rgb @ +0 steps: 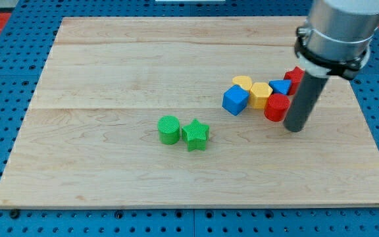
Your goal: Push green star closer to the red circle
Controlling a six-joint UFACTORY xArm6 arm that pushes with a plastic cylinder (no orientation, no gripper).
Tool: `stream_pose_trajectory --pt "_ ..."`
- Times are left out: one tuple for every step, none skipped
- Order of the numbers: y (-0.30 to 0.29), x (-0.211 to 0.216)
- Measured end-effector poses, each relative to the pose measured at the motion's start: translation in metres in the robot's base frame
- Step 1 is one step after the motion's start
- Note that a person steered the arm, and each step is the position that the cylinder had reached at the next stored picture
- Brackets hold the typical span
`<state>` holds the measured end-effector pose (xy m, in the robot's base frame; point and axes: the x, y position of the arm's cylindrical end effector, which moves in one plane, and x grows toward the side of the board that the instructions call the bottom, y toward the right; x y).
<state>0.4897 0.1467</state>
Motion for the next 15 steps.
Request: stream_pose_trajectory --pt "-0.082 -0.008" --pt "-0.163 -0.020" --pt "-0.200 -0.041" --pt "-0.219 -0.013" --pt "-0.218 0.018" --pt "-0.232 0.026" --pt "-0.249 0.032" --pt "-0.192 0.032" --pt "-0.137 0.022" --pt "-0.109 0.019" --pt "-0.076 0.019" --pt "-0.051 0.029" --pt "-0.077 0.011" --pt "-0.057 0.001" --pt "-0.041 -0.002"
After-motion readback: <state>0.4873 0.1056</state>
